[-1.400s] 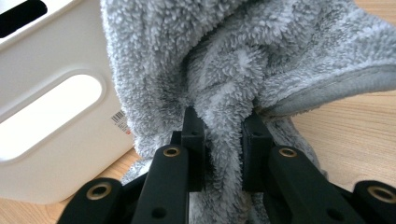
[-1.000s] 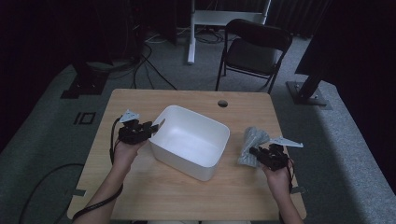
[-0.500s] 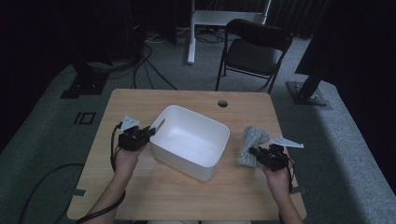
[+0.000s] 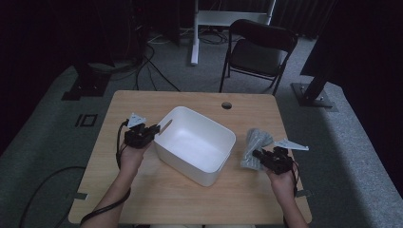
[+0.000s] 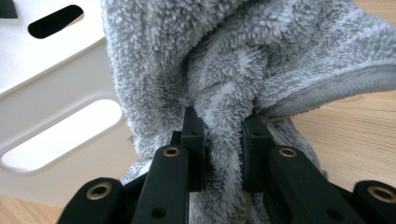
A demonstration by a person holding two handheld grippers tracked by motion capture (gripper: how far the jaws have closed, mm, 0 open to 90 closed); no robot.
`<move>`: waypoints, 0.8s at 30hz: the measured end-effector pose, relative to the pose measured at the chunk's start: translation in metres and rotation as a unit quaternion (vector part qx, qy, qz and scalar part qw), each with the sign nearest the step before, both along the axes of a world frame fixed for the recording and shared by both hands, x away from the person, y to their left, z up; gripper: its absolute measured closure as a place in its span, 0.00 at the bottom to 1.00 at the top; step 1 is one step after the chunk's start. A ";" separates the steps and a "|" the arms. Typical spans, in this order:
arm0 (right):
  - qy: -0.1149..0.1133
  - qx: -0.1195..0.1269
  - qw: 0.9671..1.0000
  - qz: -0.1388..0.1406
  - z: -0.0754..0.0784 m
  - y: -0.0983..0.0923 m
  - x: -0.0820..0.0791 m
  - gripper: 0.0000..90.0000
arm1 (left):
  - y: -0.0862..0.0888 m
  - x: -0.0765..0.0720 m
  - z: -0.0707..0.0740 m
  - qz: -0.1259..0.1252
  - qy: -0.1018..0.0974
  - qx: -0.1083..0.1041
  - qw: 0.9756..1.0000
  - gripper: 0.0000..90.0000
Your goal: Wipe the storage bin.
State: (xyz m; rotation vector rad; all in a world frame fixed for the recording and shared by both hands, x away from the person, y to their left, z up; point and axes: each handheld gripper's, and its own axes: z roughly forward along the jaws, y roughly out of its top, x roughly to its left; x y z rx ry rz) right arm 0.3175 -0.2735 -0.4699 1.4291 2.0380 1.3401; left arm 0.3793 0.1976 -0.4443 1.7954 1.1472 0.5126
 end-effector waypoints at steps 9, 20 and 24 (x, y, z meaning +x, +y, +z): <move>0.002 0.002 1.000 0.000 0.000 0.000 0.000 0.84 | -0.007 0.012 0.001 -0.013 -0.001 0.005 1.000 0.95; 0.000 0.002 1.000 -0.001 0.000 -0.002 -0.001 0.84 | -0.011 0.026 -0.001 -0.049 -0.015 0.011 0.999 0.95; -0.001 0.002 1.000 -0.001 0.000 -0.002 -0.001 0.84 | -0.012 0.031 -0.002 -0.058 -0.017 0.010 0.998 0.95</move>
